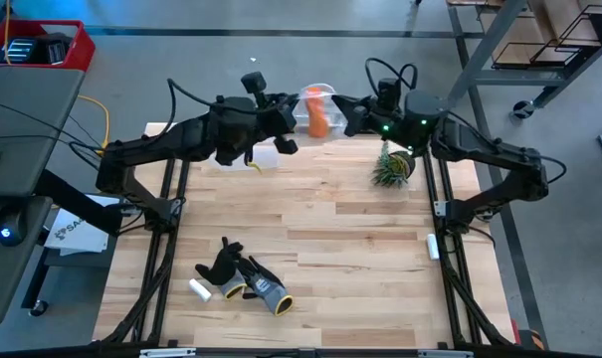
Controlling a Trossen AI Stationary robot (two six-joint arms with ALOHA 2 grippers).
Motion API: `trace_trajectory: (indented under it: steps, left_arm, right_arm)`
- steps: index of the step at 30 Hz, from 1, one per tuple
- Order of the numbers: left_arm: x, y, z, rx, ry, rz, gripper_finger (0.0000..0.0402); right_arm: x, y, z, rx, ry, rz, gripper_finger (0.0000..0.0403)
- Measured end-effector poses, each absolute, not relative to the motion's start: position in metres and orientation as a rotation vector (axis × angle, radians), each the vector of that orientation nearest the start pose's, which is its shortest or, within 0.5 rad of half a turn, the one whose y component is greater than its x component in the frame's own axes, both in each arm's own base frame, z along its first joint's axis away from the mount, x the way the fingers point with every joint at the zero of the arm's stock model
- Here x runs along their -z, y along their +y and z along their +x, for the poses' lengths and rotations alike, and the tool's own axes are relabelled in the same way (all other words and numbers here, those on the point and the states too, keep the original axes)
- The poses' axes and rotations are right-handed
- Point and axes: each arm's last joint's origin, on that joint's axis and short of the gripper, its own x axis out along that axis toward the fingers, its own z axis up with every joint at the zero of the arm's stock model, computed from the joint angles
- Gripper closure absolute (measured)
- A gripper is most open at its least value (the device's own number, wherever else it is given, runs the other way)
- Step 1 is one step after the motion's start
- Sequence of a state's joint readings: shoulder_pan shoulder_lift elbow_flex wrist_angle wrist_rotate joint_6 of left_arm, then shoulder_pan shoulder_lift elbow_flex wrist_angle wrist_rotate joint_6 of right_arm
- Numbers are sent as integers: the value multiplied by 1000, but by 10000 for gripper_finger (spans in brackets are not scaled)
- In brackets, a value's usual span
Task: Roll bandage
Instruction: Put the transparent zip bag into the transparent bin
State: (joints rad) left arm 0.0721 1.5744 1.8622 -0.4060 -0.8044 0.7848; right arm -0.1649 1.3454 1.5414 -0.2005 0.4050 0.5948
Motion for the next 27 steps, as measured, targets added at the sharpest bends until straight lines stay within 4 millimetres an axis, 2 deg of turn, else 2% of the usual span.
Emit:
trace_trajectory:
  steps: [11, 16, 22, 27]
  left_arm:
    - [-469, 57, 307, -778, 610, 663, 327]
    - [-467, 68, 295, -730, 608, 528, 315]
    - [-457, 96, 287, -429, 561, 100, 307]
    - [-457, 101, 286, -182, 513, -55, 304]
  right_arm:
    - [-479, -57, 249, 518, -133, 524, 403]
    - [-483, -55, 240, 360, -84, 507, 403]
    - [-483, -48, 238, 54, 8, 467, 403]
    - [-483, -40, 236, -132, 52, 468, 403]
